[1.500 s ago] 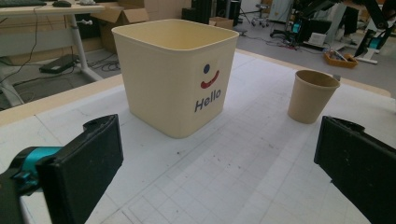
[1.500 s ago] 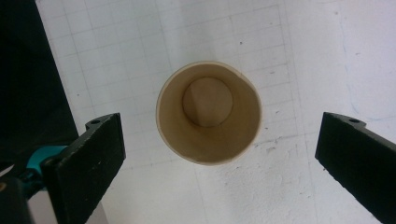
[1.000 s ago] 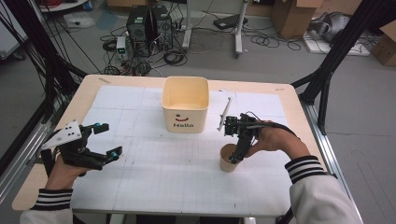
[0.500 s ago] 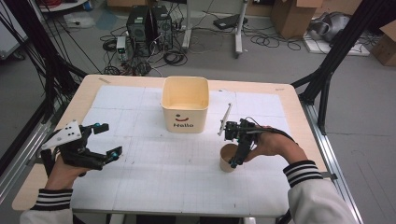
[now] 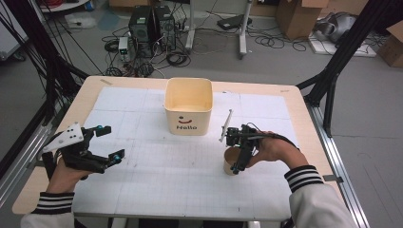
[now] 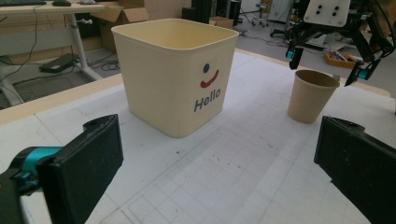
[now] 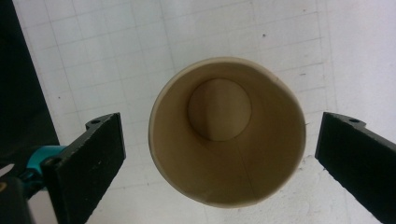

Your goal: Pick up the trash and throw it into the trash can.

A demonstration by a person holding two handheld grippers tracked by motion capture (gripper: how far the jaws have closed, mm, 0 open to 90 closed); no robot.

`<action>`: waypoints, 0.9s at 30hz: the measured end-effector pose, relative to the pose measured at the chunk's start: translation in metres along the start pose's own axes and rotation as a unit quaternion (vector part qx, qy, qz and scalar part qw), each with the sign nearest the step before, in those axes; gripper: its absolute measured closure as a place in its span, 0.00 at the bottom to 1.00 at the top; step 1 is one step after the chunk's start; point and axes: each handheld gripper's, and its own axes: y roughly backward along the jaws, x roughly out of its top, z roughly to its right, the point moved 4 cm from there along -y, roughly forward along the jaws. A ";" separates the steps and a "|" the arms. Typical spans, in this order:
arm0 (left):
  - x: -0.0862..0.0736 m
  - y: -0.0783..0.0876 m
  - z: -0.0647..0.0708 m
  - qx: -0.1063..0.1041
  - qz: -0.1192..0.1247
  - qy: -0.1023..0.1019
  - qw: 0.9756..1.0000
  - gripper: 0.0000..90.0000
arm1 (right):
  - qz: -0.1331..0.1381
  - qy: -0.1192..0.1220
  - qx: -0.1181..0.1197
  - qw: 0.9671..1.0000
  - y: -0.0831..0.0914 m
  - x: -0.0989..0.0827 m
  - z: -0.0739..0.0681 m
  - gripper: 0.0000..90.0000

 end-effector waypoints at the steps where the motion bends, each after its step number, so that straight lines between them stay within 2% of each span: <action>1: 0.000 0.000 0.000 0.000 0.000 0.000 1.000 0.02 | 0.002 0.003 0.001 1.000 -0.001 0.000 0.000 0.00; 27: -0.001 -0.001 0.001 -0.003 -0.002 0.001 1.000 0.02 | -0.006 -0.003 -0.009 1.000 -0.024 -0.005 0.002 0.00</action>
